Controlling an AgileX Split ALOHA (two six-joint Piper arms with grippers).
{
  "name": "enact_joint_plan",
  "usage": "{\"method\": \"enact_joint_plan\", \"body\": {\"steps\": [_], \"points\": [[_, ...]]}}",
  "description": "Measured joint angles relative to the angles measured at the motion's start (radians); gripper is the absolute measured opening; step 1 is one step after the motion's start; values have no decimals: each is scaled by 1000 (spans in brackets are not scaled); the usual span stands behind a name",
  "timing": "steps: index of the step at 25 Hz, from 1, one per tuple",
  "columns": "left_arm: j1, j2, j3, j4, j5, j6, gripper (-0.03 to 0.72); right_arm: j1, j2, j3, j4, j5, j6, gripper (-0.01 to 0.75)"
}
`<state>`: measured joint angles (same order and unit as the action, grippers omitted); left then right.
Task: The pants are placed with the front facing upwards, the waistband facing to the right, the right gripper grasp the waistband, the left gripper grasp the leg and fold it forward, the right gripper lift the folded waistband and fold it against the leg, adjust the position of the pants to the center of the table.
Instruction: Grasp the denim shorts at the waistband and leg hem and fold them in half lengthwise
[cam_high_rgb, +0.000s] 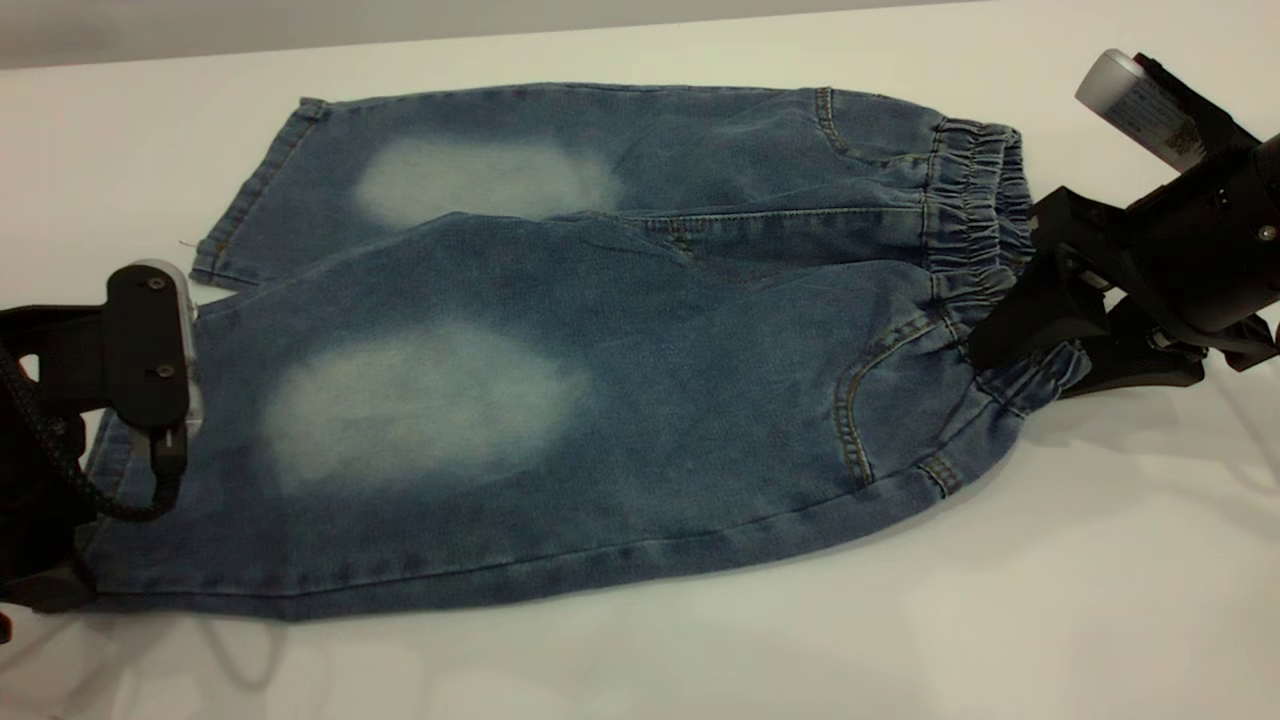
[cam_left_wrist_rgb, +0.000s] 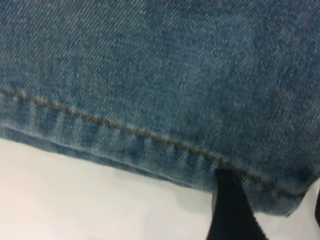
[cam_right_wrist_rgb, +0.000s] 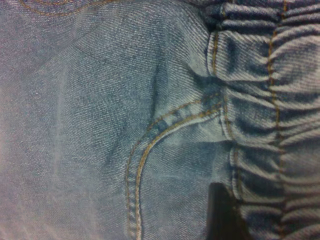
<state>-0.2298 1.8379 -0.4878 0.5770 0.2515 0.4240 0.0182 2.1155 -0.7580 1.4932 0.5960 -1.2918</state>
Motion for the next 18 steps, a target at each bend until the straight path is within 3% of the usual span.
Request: {"method": "enact_joint_plan", "body": {"steps": [18], "points": [[-1, 65, -4, -4, -38, 0, 367, 0, 0, 0, 0, 8, 0, 335]]}}
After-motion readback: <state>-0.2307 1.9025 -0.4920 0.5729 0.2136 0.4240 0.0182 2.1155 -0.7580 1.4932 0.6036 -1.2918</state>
